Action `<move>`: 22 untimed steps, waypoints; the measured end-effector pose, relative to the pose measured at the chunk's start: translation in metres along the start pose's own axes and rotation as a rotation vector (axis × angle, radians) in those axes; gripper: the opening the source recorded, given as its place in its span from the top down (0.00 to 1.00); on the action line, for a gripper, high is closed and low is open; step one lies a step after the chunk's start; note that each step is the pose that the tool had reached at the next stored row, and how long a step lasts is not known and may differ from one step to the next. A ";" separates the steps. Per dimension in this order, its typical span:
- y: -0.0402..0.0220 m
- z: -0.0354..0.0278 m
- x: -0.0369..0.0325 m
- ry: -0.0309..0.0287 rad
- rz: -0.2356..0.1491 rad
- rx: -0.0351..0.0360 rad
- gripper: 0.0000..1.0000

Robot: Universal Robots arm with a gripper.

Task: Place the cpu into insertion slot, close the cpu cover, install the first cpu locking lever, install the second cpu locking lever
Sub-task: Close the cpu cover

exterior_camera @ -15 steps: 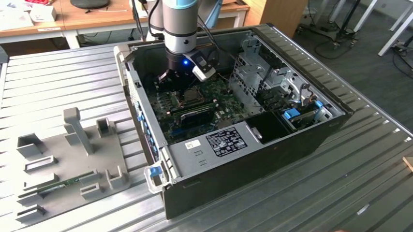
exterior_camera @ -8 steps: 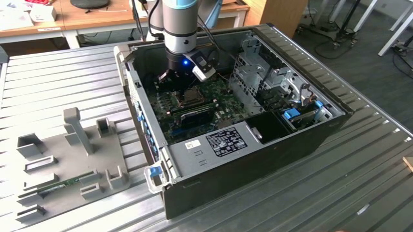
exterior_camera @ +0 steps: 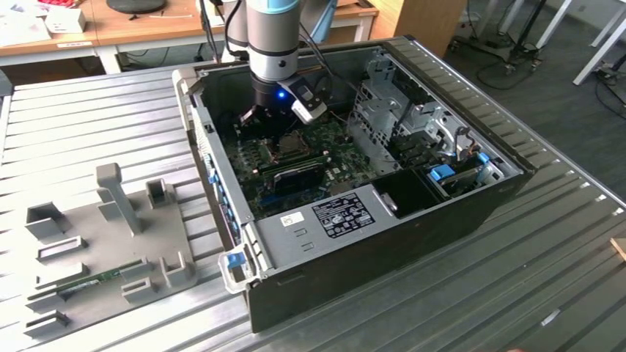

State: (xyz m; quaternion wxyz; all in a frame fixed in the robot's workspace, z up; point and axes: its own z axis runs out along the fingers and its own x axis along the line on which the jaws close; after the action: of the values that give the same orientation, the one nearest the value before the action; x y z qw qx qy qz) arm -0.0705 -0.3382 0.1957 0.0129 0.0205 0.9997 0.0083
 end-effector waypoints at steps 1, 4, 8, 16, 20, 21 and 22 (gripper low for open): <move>0.0000 0.0000 0.0000 0.0000 0.000 0.0000 0.89; 0.0000 0.0000 0.0000 0.0000 0.000 0.0000 0.89; -0.0001 0.0002 0.0000 0.0001 0.000 0.0002 0.89; 0.0002 -0.0009 -0.0001 -0.0007 0.000 -0.0010 0.89; 0.0004 -0.0072 -0.0003 -0.0006 0.000 -0.0010 0.89; 0.0004 -0.0091 -0.0004 -0.0006 0.000 -0.0010 0.89; 0.0004 -0.0110 -0.0004 -0.0006 0.000 -0.0009 0.89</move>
State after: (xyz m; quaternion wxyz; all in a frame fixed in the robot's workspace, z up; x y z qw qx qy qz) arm -0.0703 -0.3380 0.2067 0.0132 0.0205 0.9997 0.0087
